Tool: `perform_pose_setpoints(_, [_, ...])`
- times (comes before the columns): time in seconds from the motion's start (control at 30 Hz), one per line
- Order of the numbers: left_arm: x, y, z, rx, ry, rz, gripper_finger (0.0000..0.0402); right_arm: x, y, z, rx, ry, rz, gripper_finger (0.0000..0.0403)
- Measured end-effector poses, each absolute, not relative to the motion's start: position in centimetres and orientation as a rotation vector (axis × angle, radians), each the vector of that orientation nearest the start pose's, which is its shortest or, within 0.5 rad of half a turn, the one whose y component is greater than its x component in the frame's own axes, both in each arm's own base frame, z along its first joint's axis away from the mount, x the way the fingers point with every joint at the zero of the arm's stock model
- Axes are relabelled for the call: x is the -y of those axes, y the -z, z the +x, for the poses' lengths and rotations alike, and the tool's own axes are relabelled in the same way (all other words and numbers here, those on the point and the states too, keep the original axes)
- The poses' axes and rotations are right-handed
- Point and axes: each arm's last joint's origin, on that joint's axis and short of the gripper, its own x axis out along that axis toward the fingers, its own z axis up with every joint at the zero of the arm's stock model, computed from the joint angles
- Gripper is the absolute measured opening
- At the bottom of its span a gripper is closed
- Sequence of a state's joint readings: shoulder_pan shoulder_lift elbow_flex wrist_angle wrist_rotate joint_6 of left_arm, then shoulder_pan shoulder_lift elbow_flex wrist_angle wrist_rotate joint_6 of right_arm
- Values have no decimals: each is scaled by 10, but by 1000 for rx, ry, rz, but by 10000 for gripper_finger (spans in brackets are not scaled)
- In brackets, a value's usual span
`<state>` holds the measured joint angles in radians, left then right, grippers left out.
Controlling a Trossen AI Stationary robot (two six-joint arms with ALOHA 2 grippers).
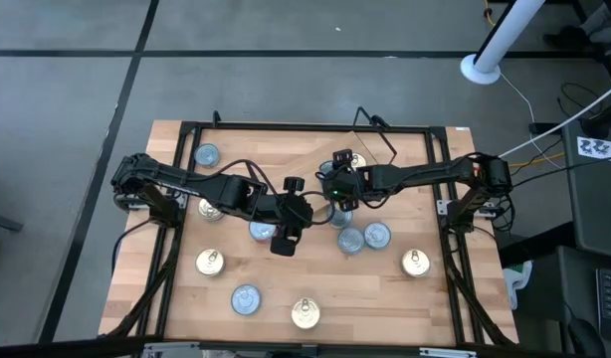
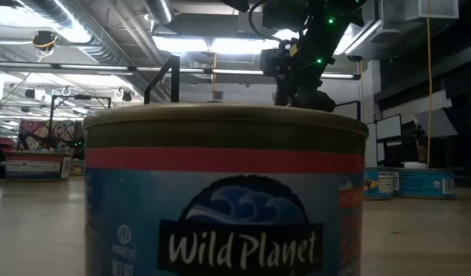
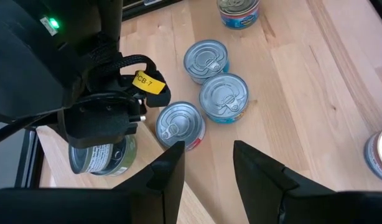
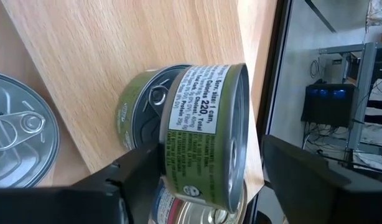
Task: Stack canned seafood by type on shelf
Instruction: Stack the green tuna can on the shelf on top of the other green tuna can, then put the red tuna can on the shelf
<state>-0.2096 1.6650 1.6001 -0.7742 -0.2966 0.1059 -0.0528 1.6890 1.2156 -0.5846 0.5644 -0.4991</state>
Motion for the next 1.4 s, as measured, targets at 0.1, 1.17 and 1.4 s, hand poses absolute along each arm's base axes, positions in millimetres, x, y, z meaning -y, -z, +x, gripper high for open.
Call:
perform_pose_setpoints(0.1, [66,-339,351,-818,-39,309,131,33,-227,341,-1171,280,-720,277])
perform_pose_setpoints(1.17, [66,-339,351,-817,-49,284,131,51,-252,347,-1136,106,-757,259])
perform_pose_setpoints(1.4, [74,-339,349,-824,-28,281,131,47,-272,345,-1174,125,-689,259])
